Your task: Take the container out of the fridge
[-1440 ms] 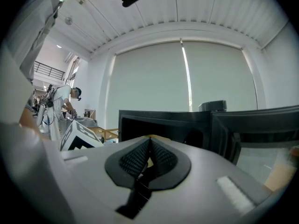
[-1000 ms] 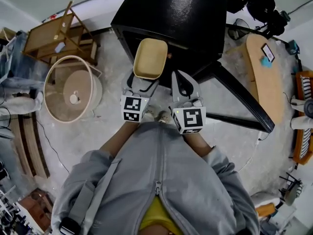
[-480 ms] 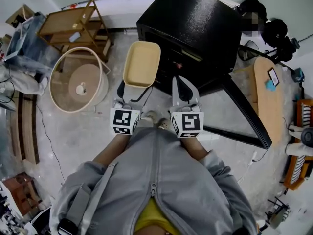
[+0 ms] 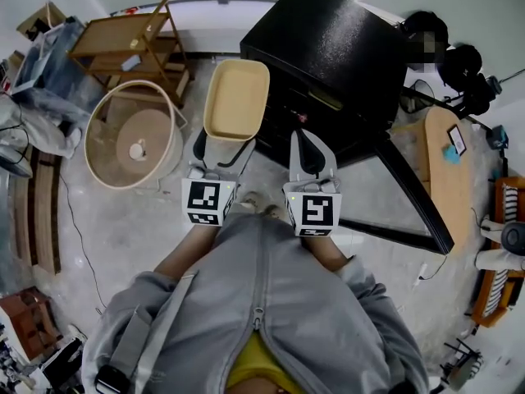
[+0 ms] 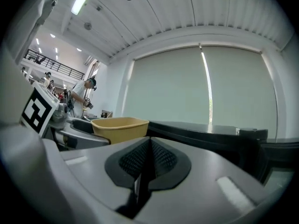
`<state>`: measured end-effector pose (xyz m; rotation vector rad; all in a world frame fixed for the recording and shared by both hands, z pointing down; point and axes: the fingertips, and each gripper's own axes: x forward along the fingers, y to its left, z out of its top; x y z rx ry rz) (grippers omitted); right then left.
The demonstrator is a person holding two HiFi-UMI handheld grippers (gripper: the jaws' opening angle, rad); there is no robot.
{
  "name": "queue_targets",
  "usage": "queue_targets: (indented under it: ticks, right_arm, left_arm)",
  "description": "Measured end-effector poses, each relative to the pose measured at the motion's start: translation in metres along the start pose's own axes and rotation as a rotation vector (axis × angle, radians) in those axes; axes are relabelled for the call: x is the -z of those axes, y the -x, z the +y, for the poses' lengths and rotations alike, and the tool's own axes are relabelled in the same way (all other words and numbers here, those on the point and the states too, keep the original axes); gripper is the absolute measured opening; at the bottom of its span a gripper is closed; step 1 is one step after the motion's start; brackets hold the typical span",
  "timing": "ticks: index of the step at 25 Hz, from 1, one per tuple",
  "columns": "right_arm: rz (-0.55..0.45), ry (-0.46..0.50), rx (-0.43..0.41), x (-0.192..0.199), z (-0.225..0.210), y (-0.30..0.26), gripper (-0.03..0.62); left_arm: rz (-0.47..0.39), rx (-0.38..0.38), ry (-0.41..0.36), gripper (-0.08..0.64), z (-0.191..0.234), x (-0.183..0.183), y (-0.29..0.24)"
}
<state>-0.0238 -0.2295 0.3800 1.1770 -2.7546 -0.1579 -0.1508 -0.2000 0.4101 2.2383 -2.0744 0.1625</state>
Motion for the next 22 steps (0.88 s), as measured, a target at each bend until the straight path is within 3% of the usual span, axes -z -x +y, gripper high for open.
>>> queue_targets:
  ticks: [9,22]
  right_arm:
    - [0.003,-0.025,0.054,0.005,-0.015,0.006,0.000]
    - [-0.001,-0.028,0.053,0.006,-0.018,0.000,0.000]
  left_arm:
    - [-0.018,0.029,0.022,0.426,-0.006,-0.001,-0.003]
    - [-0.011,0.044,0.021,0.426,-0.007,0.001,-0.010]
